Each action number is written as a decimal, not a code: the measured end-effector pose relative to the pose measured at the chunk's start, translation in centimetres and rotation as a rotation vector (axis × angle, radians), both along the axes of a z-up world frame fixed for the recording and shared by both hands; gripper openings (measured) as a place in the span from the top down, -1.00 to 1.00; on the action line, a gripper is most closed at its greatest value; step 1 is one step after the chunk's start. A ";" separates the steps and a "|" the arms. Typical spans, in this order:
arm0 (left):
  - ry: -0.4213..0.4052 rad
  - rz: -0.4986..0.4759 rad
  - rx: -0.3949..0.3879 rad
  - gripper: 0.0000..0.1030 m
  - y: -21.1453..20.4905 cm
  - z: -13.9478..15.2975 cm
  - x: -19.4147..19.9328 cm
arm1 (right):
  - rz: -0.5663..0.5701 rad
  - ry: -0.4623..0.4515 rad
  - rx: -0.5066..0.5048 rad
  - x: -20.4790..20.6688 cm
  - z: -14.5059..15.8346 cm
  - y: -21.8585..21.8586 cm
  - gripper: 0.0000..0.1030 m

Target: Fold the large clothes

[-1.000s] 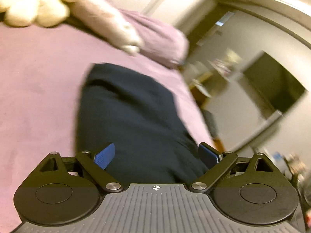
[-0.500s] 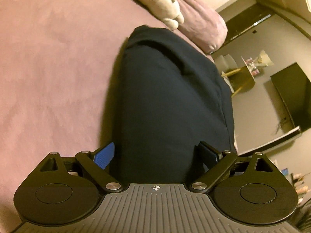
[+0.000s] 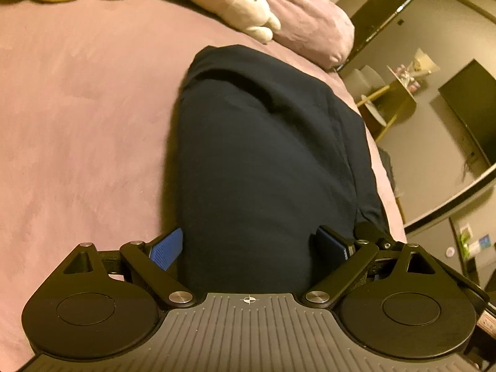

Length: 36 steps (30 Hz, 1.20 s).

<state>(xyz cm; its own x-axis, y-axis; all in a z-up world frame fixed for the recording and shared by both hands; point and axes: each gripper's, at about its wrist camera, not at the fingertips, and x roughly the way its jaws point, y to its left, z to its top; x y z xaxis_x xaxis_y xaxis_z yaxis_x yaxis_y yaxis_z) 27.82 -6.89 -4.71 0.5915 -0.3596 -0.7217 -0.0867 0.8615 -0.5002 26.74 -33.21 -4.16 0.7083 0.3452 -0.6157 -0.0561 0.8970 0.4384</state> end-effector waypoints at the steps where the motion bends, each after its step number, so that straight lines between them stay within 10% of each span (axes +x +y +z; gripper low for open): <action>1: -0.007 -0.006 0.009 -0.86 -0.3 0.3 -0.1 | -0.001 -0.017 -0.028 -0.4 0.3 0.3 0.55; 10: -0.027 -0.089 0.113 -0.93 -2.7 -0.5 0.0 | -0.048 -0.151 -0.313 -2.8 -3.1 1.3 0.48; 15: -0.030 -0.060 0.036 -0.93 -1.0 -0.7 -0.4 | -0.053 -0.170 -0.275 -3.2 -0.6 0.2 0.15; 24: -0.032 -0.043 0.000 -0.93 -0.6 -0.9 -0.6 | -0.018 -0.179 -0.122 3.9 5.2 3.1 0.42; 36: -0.147 0.120 0.107 -0.93 0.2 2.3 4.8 | -0.037 -0.126 -0.445 12.8 -3.5 6.7 0.59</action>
